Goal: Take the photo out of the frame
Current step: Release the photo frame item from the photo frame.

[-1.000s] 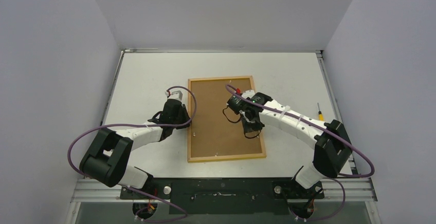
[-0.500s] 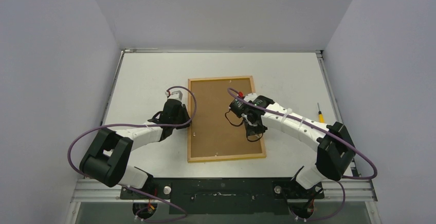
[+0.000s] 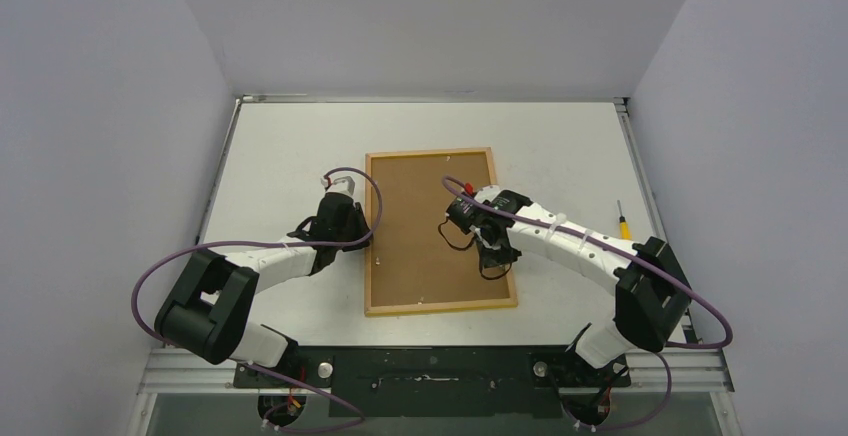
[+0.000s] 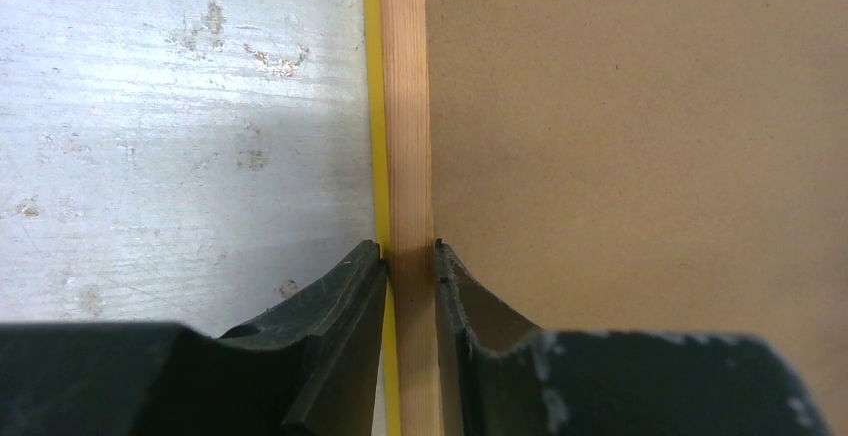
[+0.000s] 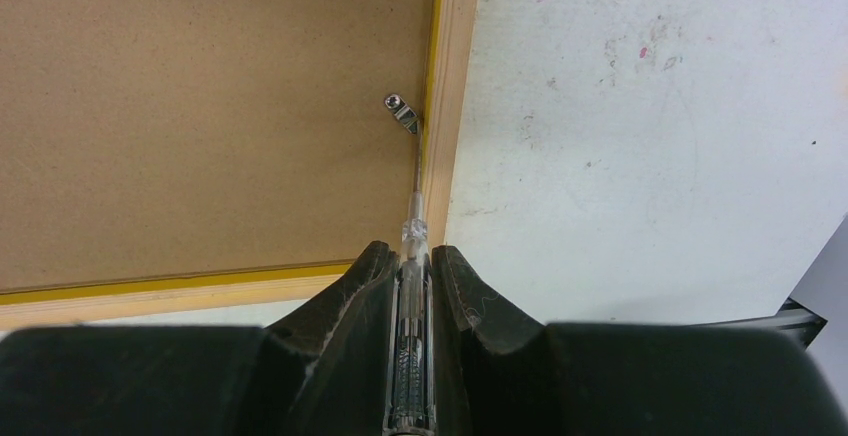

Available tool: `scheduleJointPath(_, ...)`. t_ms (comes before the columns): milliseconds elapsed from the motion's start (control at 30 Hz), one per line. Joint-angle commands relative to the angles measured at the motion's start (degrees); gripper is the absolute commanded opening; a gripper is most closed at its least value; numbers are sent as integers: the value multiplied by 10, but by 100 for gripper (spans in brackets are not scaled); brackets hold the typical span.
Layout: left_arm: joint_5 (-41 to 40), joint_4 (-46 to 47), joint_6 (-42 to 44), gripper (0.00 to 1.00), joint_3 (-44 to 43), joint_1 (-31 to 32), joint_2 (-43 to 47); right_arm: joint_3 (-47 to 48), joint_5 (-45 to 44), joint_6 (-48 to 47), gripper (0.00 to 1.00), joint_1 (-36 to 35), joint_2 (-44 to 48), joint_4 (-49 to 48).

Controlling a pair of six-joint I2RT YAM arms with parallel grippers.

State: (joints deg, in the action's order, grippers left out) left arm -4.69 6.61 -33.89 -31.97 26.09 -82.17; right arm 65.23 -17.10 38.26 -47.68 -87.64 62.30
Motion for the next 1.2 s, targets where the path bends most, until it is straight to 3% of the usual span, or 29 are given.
scheduleJointPath(0,-1,21,0,23,-7,-5,21,-8,-2,-1,5,0,10,-13)
scheduleJointPath(300,1,21,-1,23,-8,-5,19,-12,111,-30,5,1,38,-46)
scheduleJointPath(700,5,23,-1,22,-8,-5,16,-2,131,-34,5,0,41,-49)
scheduleJointPath(1033,20,32,-4,1,-10,-5,-1,7,156,-41,5,-1,30,-62)
scheduleJointPath(1167,19,32,-5,0,-11,-5,-3,18,165,-43,5,0,31,-62)
